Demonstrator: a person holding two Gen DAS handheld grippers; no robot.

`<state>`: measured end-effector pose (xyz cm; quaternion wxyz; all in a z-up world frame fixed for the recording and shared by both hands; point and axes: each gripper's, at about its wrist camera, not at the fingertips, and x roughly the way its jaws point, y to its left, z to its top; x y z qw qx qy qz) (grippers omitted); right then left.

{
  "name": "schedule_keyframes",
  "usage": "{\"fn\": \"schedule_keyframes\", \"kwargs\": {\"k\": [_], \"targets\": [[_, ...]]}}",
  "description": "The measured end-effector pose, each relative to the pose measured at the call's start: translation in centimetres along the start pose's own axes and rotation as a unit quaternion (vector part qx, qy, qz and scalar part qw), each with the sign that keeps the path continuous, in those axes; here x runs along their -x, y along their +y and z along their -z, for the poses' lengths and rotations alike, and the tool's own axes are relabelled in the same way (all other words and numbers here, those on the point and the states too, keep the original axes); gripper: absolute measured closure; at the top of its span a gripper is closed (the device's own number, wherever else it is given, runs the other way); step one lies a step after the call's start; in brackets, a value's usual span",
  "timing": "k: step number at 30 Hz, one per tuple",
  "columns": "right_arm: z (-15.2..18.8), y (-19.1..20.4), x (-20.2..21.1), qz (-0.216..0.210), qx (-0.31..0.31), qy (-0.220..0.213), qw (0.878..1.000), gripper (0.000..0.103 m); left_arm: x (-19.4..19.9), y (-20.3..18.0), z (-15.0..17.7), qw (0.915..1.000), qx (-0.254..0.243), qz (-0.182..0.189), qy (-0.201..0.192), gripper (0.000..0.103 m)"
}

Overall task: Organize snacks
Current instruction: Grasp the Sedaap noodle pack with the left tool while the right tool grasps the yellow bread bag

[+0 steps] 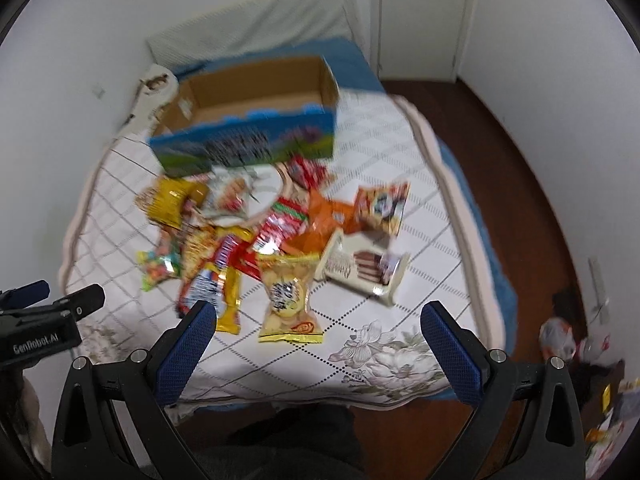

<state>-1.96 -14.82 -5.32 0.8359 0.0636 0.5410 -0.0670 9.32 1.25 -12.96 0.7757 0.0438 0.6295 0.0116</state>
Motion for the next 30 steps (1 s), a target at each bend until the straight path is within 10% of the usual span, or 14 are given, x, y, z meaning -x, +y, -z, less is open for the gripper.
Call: {"fn": "schedule_keyframes", "kwargs": {"k": [15, 19, 30], "targets": [[0.5, 0.7, -18.6, -0.052, -0.050, 0.142, 0.987, 0.001, -17.7, -6.1, -8.0, 0.9833, -0.112, 0.024, 0.141, 0.000], [0.3, 2.1, -20.3, -0.046, -0.040, 0.153, 0.986, 0.004, -18.7, -5.5, -7.6, 0.9838, -0.096, 0.044, 0.144, 0.017], [0.8, 5.6, -24.4, -0.023, -0.006, 0.210, 0.977, 0.036, -17.7, -0.9, -2.5, 0.9893, -0.012, 0.029, 0.142, 0.015]]}}
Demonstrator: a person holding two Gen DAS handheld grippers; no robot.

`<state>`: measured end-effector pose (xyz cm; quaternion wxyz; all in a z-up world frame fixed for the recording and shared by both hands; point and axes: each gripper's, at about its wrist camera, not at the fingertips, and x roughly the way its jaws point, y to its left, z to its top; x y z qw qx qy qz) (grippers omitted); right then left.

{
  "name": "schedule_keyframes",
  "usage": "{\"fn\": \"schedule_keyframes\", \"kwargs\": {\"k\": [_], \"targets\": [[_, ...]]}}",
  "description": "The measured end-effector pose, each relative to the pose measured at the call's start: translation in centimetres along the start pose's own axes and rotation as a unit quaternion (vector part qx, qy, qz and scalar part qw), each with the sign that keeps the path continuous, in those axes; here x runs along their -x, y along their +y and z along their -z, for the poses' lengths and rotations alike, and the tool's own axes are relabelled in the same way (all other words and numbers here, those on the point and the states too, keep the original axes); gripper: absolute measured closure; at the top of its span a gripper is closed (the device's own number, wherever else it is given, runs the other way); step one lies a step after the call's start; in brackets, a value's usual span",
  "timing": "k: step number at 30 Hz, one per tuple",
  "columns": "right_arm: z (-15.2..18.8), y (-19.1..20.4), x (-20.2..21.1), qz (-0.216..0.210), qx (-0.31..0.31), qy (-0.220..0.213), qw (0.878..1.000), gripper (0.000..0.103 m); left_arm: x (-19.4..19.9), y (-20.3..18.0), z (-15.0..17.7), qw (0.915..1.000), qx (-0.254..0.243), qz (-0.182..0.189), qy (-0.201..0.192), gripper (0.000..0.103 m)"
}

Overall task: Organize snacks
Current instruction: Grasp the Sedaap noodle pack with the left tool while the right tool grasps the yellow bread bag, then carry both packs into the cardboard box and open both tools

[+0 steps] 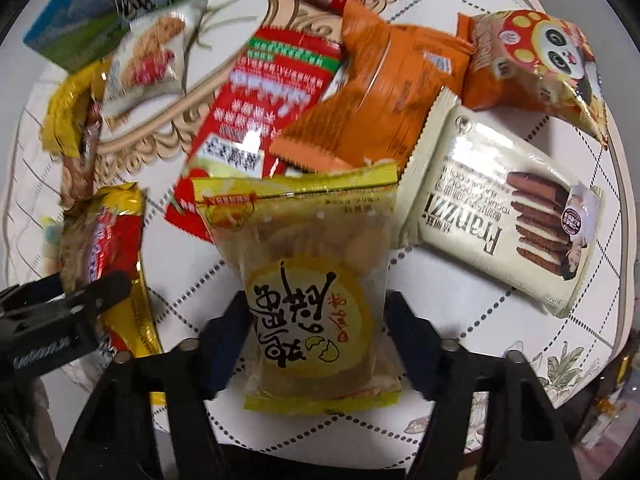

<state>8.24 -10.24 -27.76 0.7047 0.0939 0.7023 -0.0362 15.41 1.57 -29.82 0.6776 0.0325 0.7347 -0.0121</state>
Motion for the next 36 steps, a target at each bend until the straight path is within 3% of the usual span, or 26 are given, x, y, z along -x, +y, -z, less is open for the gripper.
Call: {"fn": "schedule_keyframes", "kwargs": {"k": [3, 8, 13, 18, 27, 36], "targets": [[-0.4, 0.6, -0.5, -0.002, -0.012, 0.007, 1.000, 0.035, -1.4, 0.7, -0.1, 0.9997, -0.001, 0.012, 0.020, 0.013], [-2.0, 1.4, -0.9, 0.005, -0.016, 0.015, 1.000, 0.036, -2.4, 0.2, -0.4, 0.9999, -0.005, 0.015, 0.004, 0.015], [-1.0, 1.0, 0.5, 0.016, -0.026, -0.003, 1.000, 0.053, 0.4, 0.6, 1.8, 0.9997, -0.006, 0.012, -0.019, 0.017], [-0.2, 2.1, 2.1, 0.017, -0.035, -0.022, 0.999, 0.060, 2.2, 1.1, 2.5, 0.9991, -0.011, 0.024, -0.035, 0.017], [0.4, 3.4, 6.9, -0.029, -0.048, -0.066, 0.996, 0.062, 8.8, 2.3, 3.1, 0.9950, -0.021, 0.044, -0.087, 0.017], [-1.4, 2.4, 15.1, -0.089, -0.020, -0.127, 0.988, 0.062, 18.3, 2.3, -0.3, 0.9860, -0.012, 0.083, -0.144, 0.017]]}}
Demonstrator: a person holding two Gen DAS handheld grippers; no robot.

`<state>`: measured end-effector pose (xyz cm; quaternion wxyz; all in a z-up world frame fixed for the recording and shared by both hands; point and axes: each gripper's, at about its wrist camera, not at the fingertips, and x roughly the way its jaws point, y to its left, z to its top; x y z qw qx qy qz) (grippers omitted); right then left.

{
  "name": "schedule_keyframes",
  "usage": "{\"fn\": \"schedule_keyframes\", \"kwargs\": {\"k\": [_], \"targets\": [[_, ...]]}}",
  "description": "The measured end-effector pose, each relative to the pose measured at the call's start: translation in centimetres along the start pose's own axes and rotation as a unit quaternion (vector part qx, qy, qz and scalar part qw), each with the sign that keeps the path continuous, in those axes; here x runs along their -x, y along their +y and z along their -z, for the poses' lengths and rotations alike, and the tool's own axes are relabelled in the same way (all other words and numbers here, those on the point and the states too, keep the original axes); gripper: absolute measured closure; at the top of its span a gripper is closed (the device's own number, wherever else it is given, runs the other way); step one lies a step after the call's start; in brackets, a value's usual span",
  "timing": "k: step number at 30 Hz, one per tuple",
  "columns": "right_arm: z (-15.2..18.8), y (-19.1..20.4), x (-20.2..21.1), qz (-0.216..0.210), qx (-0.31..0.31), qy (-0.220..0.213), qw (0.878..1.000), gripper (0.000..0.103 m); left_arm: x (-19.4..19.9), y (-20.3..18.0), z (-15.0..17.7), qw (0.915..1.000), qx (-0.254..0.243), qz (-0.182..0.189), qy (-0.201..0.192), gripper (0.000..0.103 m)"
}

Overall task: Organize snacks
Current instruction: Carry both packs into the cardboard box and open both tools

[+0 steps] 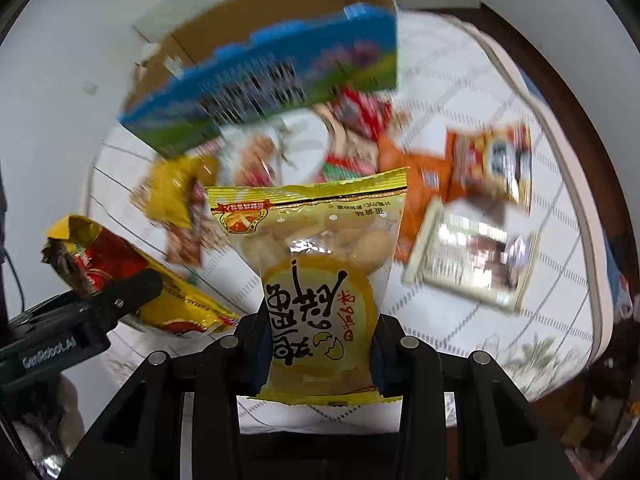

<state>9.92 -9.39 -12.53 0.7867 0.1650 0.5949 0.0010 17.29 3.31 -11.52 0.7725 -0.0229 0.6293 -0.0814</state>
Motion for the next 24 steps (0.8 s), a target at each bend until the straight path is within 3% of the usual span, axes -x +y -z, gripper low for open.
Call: {"fn": "schedule_keyframes", "kwargs": {"k": [8, 13, 18, 24], "targets": [[-9.5, 1.0, 5.5, -0.048, 0.034, -0.060, 0.996, 0.062, 4.8, -2.7, -8.1, 0.9983, -0.004, 0.024, -0.053, 0.017], [-16.6, 1.3, 5.5, -0.057, 0.045, -0.084, 0.994, 0.062, 5.6, -3.4, -15.2, 0.9977, -0.005, 0.020, -0.065, 0.017], [-23.7, 1.9, 2.1, -0.047, 0.057, -0.073, 0.995, 0.062, 2.4, -2.6, -22.7, 0.9992, -0.001, -0.006, -0.039, 0.017], [-28.7, 2.5, -4.7, -0.029, 0.071, -0.032, 0.997, 0.062, -4.7, -0.5, -28.6, 0.9993, 0.008, -0.019, 0.032, 0.017]]}}
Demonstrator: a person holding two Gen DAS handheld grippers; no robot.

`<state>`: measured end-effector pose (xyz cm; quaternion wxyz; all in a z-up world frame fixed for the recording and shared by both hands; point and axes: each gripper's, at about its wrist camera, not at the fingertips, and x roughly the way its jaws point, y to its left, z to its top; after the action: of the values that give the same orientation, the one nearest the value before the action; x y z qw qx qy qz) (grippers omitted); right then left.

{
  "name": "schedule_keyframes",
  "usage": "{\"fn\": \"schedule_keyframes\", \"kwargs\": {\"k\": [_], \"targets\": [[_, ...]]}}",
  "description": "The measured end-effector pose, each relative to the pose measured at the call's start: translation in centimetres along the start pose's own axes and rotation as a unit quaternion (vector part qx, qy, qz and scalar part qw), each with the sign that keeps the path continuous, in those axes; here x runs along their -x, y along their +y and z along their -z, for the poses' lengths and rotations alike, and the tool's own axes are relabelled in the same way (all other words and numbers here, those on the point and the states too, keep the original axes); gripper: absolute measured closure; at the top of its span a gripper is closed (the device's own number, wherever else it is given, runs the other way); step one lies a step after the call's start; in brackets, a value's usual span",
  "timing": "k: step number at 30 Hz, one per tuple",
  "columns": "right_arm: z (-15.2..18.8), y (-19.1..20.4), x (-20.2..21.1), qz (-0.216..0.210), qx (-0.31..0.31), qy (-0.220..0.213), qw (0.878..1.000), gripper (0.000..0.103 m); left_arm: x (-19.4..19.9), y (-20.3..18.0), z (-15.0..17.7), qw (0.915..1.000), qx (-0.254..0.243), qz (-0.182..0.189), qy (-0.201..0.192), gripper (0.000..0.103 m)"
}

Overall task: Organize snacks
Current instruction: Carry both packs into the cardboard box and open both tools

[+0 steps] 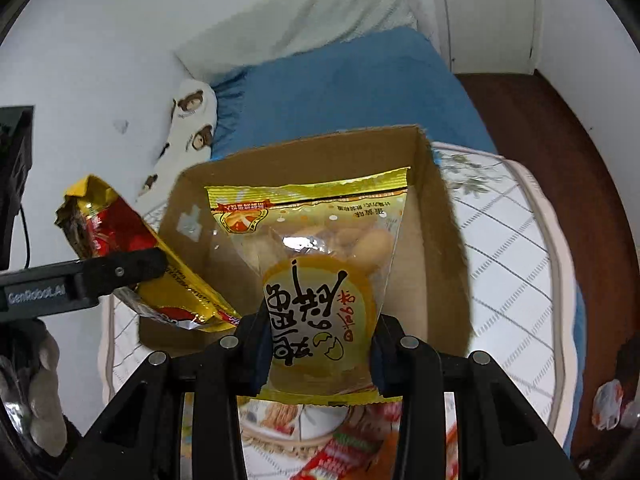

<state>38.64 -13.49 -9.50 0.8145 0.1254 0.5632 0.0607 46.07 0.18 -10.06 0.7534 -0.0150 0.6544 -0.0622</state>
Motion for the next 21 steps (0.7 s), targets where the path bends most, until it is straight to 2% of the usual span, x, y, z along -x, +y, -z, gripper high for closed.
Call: {"fn": "schedule_keyframes", "kwargs": {"k": [8, 13, 14, 16, 17, 21], "targets": [[-3.9, -1.3, -9.7, 0.021, 0.007, 0.049, 0.999, 0.062, -9.2, 0.0, -4.4, 0.9956, -0.015, -0.015, 0.091, 0.017], [-5.6, -3.0, -14.1, 0.017, -0.004, 0.076, 0.997, 0.060, -12.4, -0.4, -6.1, 0.9935, -0.022, -0.023, 0.110, 0.017], [-5.9, -3.2, -14.9, 0.015, -0.001, 0.080, 0.997, 0.056, -12.6, -0.5, -6.4, 0.9939, -0.022, -0.022, 0.106, 0.017], [-6.2, -3.4, -16.1, 0.017, 0.004, 0.089, 0.996, 0.020, -12.9, -0.4, -6.8, 0.9946, -0.019, -0.019, 0.100, 0.016], [-6.3, -3.6, -16.4, 0.018, 0.007, 0.090, 0.996, 0.016, -12.9, -0.3, -6.8, 0.9950, -0.017, -0.016, 0.097, 0.016], [-6.4, -4.4, -16.7, 0.026, 0.006, 0.090, 0.996, 0.016, -12.1, 0.0, -6.6, 0.9972, -0.008, -0.014, 0.073, 0.016]]}}
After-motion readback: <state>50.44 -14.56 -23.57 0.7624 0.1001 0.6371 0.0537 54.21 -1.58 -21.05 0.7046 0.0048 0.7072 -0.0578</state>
